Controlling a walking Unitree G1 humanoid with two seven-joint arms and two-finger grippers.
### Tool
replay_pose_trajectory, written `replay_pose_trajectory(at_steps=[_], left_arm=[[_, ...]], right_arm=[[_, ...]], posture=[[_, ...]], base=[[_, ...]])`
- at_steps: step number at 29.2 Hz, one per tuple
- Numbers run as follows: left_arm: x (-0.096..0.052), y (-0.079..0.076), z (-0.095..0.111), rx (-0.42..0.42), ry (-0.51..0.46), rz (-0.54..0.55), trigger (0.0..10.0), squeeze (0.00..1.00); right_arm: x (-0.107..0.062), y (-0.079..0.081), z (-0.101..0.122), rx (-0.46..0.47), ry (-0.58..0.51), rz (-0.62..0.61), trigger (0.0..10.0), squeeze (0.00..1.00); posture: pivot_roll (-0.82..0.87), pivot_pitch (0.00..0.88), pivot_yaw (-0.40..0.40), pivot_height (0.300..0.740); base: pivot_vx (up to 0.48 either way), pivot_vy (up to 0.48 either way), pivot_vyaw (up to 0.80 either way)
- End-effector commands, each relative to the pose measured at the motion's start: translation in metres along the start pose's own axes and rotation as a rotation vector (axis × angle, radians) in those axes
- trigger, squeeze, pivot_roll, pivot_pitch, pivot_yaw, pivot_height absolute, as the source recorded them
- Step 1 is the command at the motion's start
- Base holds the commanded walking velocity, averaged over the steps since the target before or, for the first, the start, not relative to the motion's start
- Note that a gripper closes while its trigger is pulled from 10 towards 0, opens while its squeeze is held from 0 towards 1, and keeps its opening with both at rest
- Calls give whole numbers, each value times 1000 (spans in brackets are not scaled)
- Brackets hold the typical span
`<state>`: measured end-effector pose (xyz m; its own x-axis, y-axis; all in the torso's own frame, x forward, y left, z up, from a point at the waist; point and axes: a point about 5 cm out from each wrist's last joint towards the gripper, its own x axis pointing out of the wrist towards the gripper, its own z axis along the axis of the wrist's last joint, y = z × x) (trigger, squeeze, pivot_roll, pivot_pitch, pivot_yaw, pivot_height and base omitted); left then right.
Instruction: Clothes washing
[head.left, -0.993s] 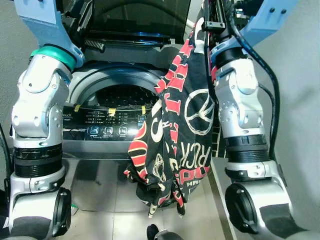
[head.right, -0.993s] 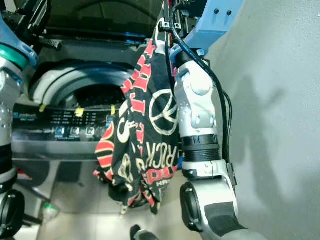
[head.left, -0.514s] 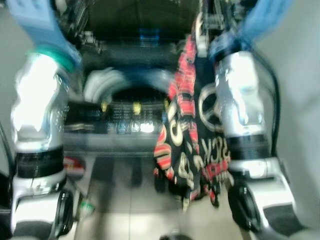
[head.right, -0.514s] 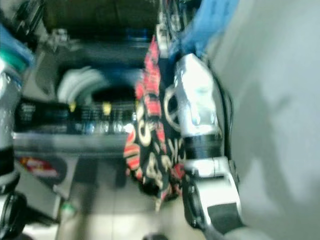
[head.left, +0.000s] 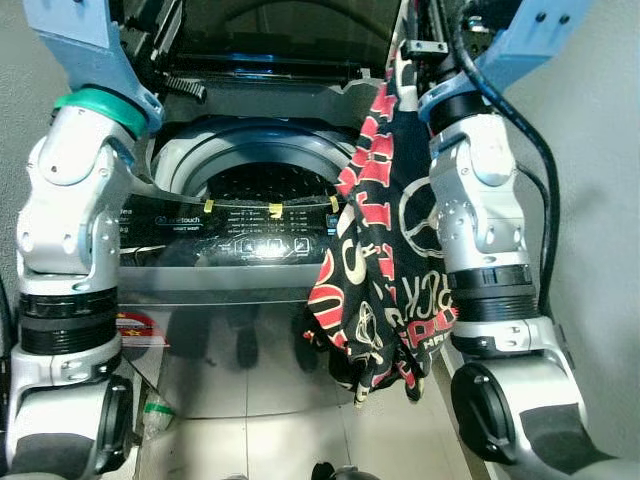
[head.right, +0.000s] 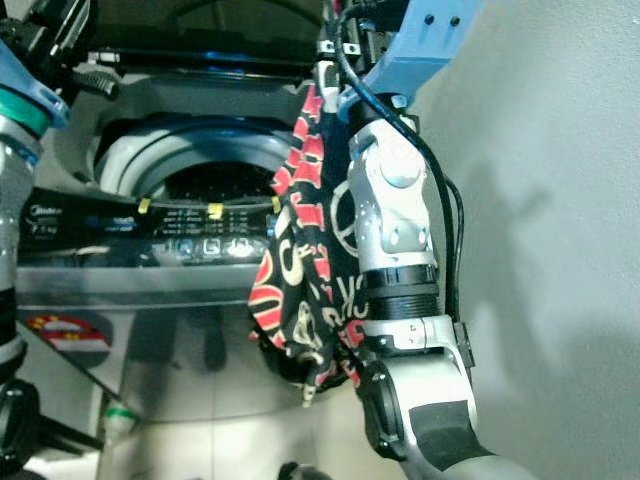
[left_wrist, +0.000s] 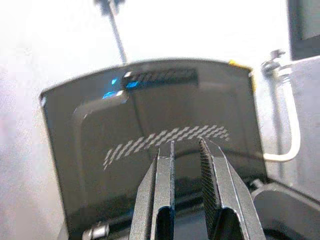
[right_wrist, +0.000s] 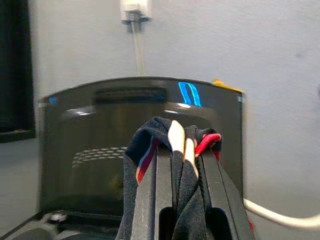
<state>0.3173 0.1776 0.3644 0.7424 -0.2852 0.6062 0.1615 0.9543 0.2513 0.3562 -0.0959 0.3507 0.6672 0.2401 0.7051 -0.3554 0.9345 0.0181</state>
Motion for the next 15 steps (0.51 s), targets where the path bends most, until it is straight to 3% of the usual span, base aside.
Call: replay_pose_trajectory(at_steps=[1, 2, 3, 5, 7, 9, 10, 11, 13, 14, 15], left_arm=[[2, 0, 11, 25, -58, -24, 10000, 0], [5, 4, 17, 65, -87, -26, 10000, 0], [5, 4, 17, 65, -87, -26, 10000, 0], [17, 13, 32, 155, -146, -22, 10000, 0], [24, 10, 38, 157, -159, -95, 10000, 0], [17, -12, 31, 40, -114, -318, 10000, 0], [17, -12, 31, 40, -114, -318, 10000, 0], [7, -29, 21, -100, -74, -455, 10000, 0], [-7, -59, 13, -295, -42, -667, 10000, 0], [-7, -59, 13, -295, -42, -667, 10000, 0], [-14, -80, 13, -428, -45, -802, 10000, 0]], right_arm=[[8, 6, 16, -3, -75, 72, 10000, 0], [11, 14, 20, -1, -88, 158, 10000, 0], [11, 14, 20, -1, -88, 158, 10000, 0], [17, 30, 31, 26, -129, 333, 10000, 0], [29, 33, 43, 60, -161, 368, 10000, 0], [43, 31, 58, 142, -202, 366, 10000, 0], [43, 31, 58, 142, -202, 366, 10000, 0], [53, 35, 75, 208, -248, 413, 10000, 0], [68, 44, 105, 325, -323, 522, 10000, 0], [68, 44, 105, 325, -323, 522, 10000, 0], [78, 51, 130, 434, -377, 598, 10000, 0]], posture=[[148, 34, -3, 740], [152, 35, -3, 740], [152, 35, -3, 740], [153, 33, 1, 740], [152, 33, 7, 740], [147, 34, 13, 740], [147, 34, 13, 740], [138, 38, 16, 740], [133, 41, 4, 740], [133, 41, 4, 740], [133, 38, -3, 740]], base=[[0, 0, 0], [0, 0, 0], [0, 0, 0], [0, 0, 0], [0, 0, 0], [0, 0, 0], [0, 0, 0], [0, 0, 0], [0, 0, 0], [0, 0, 0], [0, 0, 0]])
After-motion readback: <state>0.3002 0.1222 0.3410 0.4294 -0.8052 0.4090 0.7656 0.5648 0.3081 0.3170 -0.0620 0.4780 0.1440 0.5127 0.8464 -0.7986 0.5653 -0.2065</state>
